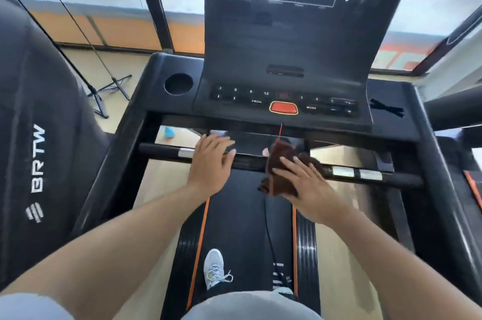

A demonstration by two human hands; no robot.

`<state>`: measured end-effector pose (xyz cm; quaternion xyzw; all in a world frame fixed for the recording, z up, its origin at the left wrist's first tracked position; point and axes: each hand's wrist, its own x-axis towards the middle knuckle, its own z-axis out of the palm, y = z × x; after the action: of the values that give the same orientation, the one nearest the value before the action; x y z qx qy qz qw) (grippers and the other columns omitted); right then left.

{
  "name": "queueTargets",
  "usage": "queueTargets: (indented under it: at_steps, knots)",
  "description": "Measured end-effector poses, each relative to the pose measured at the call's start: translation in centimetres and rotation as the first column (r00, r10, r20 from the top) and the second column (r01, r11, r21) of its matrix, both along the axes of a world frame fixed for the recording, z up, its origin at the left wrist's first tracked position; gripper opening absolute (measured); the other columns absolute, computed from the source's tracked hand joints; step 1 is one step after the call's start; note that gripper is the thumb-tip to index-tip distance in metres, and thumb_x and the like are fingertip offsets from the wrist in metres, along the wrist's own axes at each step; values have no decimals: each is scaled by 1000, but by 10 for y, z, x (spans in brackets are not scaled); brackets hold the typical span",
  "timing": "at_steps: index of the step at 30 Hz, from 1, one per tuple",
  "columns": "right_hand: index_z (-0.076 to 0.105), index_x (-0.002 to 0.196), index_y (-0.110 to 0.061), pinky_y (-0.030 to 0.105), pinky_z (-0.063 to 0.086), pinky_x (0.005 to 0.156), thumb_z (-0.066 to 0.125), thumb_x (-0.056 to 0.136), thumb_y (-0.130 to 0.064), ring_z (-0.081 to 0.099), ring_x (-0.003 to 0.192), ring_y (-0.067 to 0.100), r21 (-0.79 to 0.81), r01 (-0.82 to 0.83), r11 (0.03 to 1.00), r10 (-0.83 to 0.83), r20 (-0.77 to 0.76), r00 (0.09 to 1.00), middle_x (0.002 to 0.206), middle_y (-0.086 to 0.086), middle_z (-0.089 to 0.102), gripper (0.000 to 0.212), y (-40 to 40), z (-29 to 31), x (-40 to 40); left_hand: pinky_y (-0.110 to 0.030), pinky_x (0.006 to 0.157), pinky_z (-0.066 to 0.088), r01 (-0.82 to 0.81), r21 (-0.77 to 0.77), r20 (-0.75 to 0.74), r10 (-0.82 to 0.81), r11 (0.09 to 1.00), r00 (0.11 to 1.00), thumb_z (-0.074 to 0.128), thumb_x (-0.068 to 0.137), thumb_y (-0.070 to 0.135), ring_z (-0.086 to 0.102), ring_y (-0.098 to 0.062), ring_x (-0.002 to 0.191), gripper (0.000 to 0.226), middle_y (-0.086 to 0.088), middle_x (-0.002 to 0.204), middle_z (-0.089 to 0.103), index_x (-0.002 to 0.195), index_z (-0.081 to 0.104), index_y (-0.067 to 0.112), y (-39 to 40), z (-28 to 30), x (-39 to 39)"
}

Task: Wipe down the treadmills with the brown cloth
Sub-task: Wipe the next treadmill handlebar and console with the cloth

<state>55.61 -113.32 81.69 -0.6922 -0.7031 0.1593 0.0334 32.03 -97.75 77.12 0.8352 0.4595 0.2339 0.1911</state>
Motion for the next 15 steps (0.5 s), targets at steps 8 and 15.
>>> queueTargets:
  at_steps: [8, 15]
  knots:
    - [34, 161, -27, 42, 6, 131, 36, 96, -16, 1, 159, 9, 121, 28, 992, -11, -139, 990, 171, -12, 17, 66, -37, -33, 31, -35, 91, 48, 21, -48, 93, -16, 999, 996, 61, 98, 36, 58, -11, 98, 16, 12, 96, 68, 99, 70, 22, -53, 24, 82]
    - [51, 146, -38, 23, 38, 116, 51, 106, -7, 48, 140, 9, -225, 434, 873, -445, -732, 515, 149, -6, 55, 51, -62, -7, 59, -42, 114, 37, -118, -221, -72, 104, 968, 992, 54, 102, 28, 49, -24, 134, 37, 0, 139, 60, 138, 57, 20, -86, 23, 131]
